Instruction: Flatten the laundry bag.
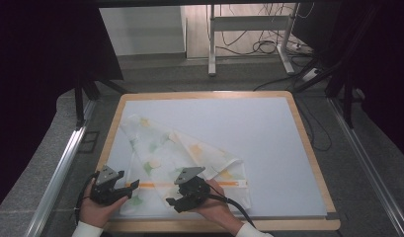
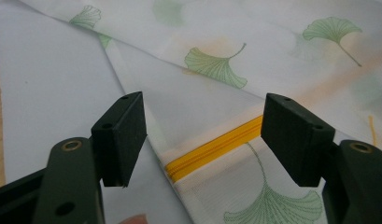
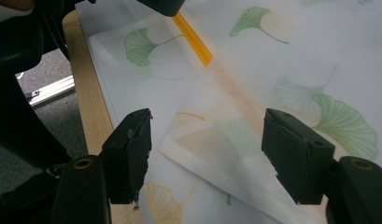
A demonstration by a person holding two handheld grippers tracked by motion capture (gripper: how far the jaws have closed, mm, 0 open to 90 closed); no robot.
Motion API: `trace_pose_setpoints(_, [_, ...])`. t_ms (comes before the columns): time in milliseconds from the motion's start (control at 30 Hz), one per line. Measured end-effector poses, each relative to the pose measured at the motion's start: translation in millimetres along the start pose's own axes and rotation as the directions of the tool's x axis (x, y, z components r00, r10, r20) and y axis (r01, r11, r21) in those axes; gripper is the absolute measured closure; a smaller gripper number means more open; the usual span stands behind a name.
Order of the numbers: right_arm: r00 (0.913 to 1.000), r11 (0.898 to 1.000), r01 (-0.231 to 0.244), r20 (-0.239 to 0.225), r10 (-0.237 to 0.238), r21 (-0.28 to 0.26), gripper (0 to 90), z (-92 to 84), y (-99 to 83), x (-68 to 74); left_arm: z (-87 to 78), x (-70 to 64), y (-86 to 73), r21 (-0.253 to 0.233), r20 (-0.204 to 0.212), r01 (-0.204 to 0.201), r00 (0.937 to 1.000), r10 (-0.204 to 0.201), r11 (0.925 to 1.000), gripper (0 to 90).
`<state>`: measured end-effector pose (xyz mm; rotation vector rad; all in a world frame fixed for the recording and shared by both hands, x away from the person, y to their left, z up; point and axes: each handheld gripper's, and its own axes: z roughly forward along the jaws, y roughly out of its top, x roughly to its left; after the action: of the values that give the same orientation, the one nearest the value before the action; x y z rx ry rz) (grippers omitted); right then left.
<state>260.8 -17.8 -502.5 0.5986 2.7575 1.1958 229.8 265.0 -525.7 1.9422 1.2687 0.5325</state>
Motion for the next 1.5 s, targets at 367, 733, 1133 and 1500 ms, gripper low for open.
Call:
trace_pose_setpoints(367, [0.9993,0.999,0.022,-0.03,-0.021,0.046,37.3,20.1,5.7,9.0,-0.4,1.0,-0.1,-0.005,0.011,0.006,0.9999,-0.006,1.0,30.7])
trace_pose_setpoints(733, [0.9988,0.994,0.049,-0.014,-0.048,0.1,37.2,35.5,1.7,12.0,0.3,1.7,-0.3,-0.002,0.012,0.005,0.9999,-0.005,1.0,30.7])
trace_pose_setpoints(1133, [0.9938,0.991,0.074,0.075,-0.082,0.108,60.0,38.0,-4.5,11.2,0.3,1.4,-0.4,0.003,0.013,-0.001,0.9999,0.001,1.0,30.8])
trace_pose_setpoints(1500, [0.9948,0.995,0.049,0.085,-0.056,0.087,83.7,35.1,-6.3,2.7,0.7,1.8,-0.6,0.006,0.013,-0.003,0.9999,0.003,1.0,30.8])
